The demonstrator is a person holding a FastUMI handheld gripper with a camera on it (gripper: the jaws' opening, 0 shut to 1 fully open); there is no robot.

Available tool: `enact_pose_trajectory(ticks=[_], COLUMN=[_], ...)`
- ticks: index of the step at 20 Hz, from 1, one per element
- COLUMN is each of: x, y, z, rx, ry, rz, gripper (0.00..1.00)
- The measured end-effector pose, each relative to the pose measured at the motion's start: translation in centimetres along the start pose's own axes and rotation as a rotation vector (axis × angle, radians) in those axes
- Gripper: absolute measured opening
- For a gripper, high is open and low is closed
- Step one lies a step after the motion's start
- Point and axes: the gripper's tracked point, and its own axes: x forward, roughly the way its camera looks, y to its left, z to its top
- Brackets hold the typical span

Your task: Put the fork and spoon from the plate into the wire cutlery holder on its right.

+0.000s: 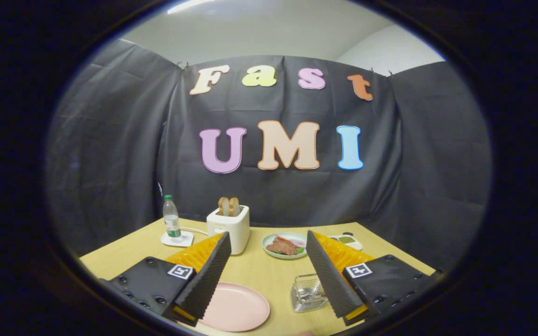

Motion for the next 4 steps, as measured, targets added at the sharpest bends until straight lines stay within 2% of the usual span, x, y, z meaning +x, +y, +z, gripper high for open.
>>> enact_pose_trajectory(ticks=[4], x=[0.18], y=[-0.42], z=[0.36], rx=[-0.021], ry=[-0.01], rz=[0.005], gripper=[1.0])
